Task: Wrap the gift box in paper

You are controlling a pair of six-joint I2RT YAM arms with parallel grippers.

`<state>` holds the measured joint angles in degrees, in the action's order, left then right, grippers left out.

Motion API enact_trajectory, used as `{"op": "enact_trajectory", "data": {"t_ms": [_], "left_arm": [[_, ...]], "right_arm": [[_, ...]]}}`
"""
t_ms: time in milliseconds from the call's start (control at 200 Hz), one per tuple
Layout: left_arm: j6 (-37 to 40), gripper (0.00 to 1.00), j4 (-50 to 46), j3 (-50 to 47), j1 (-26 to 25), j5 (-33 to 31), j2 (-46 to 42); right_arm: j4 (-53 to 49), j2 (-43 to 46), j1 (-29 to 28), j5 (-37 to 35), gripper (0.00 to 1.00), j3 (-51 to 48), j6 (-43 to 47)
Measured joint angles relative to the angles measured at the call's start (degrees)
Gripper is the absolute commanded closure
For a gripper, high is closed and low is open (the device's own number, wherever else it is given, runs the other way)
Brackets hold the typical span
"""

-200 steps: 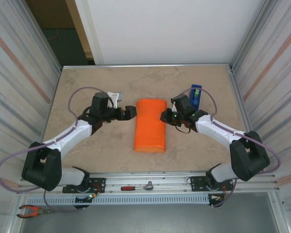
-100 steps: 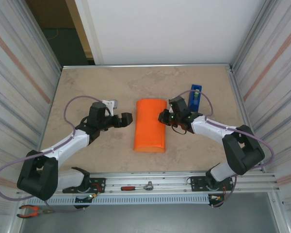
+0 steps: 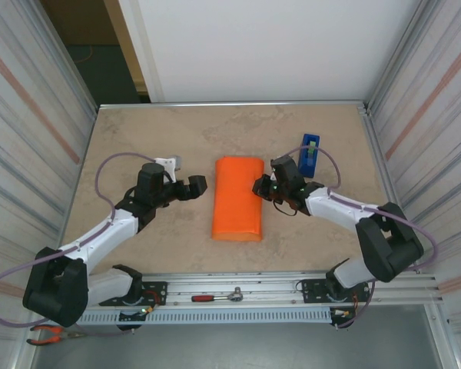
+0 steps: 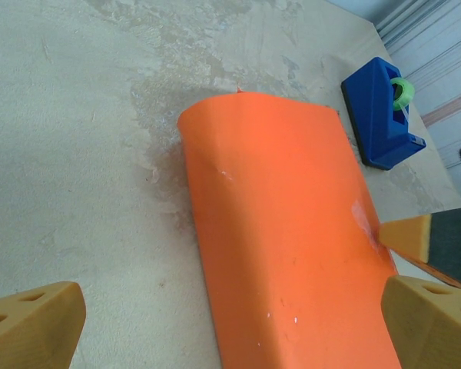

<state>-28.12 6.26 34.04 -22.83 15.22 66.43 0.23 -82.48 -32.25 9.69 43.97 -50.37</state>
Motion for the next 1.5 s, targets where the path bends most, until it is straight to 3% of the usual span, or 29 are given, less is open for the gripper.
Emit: {"op": "enact_trajectory", "data": {"t_ms": [165,416,817,997,1057,1122,1172,1228,1498], "left_arm": [[-0.17,0.01,-1.16,0.09,0.0,1.53,0.0],[-0.2,0.01,-1.68,0.11,0.0,5.49,0.79],[-0.26,0.01,-0.81,0.09,-0.92,10.54,3.72],[-0.63,0.01,0.2,-0.09,-2.1,10.75,4.44],[-0.68,0.01,0.44,-0.26,-2.45,10.71,4.44],[-0.76,0.01,0.79,-0.76,-3.06,10.58,4.37],[-0.85,0.01,1.01,-1.62,-3.63,10.19,4.02],[-1.09,0.01,1.11,-3.04,-4.28,9.73,3.17],[-1.95,0.01,1.55,-11.45,-9.81,3.72,-3.28]], "right_arm": [[-8.39,5.44,0.42,-4.44,0.88,1.42,1.92],[-18.53,4.94,0.76,-9.75,0.88,5.35,6.03],[-19.32,-4.9,-1.49,-9.86,0.9,8.79,7.58],[-18.78,-4.98,-1.64,-9.68,0.89,8.92,7.56],[-19.5,-3.76,-1.64,-9.92,0.82,8.92,7.52],[-20.85,-1.14,-1.64,-10.54,0.54,8.92,7.48],[-22.01,1.4,-1.64,-11.45,0.38,8.92,7.85],[-23.23,4.39,-1.64,-11.69,0.27,8.92,8.17],[-21.84,16.68,-2.54,-6.54,0.13,2.36,8.26]]}}
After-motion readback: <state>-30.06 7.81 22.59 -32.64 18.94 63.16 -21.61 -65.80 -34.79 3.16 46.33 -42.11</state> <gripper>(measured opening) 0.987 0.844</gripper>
